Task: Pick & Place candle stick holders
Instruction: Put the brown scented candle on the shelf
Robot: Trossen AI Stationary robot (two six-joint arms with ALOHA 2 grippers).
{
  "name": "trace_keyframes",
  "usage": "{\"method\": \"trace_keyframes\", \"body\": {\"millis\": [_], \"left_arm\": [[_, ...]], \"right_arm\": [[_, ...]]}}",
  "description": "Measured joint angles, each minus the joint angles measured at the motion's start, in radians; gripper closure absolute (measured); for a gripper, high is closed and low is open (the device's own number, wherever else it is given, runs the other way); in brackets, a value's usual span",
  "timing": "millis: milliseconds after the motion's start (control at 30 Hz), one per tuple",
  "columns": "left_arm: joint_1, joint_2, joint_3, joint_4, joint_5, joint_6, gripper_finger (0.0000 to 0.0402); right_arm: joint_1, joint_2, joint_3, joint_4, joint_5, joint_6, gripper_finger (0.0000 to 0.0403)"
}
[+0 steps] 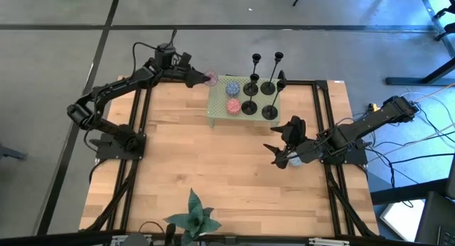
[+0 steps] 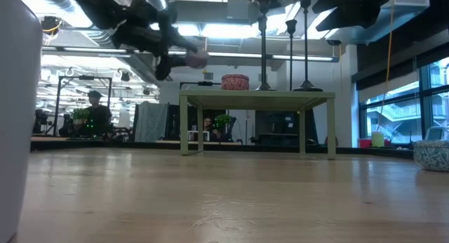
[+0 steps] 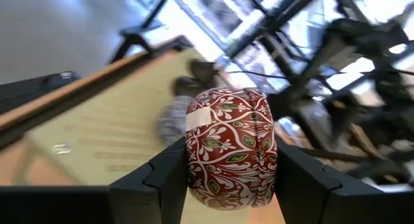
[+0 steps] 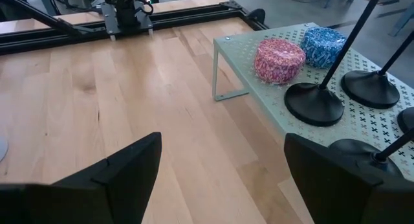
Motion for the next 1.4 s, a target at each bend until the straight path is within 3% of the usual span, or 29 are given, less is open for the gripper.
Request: {"method": "trace_keyframes", "body": {"millis": [200,367,833,1000,1400], "left_arm": [[-0.031,-0.045,0.001,-0.077,0.005,0.001,0.0215],[-0.066,-0.002,0.000,-0.142,-0.167,-0.002,0.0215],[-0.072,0.065,0.000,-0.094,-0.164,-0.110,0.0215],[-0.094,0.065,0.000,-0.136,-0.236,-0.095,0.0215],[-0.125,0.075,0.000,-0.134,-0.267,-0.101,0.0215]], "right_arm": [[0.000,0.000,0.000,0.000,0.000,0.000,0.0075],[0.000,0.000,0.000,0.002,0.000,0.001,0.0075],[0.000,0.000,0.000,0.015,0.000,-0.021,0.0075],[0.000,0.000,0.000,0.016,0.000,-0.021,0.0075],[0.000,0.000,0.000,0.022,-0.001,-0.023,0.0075]]}}
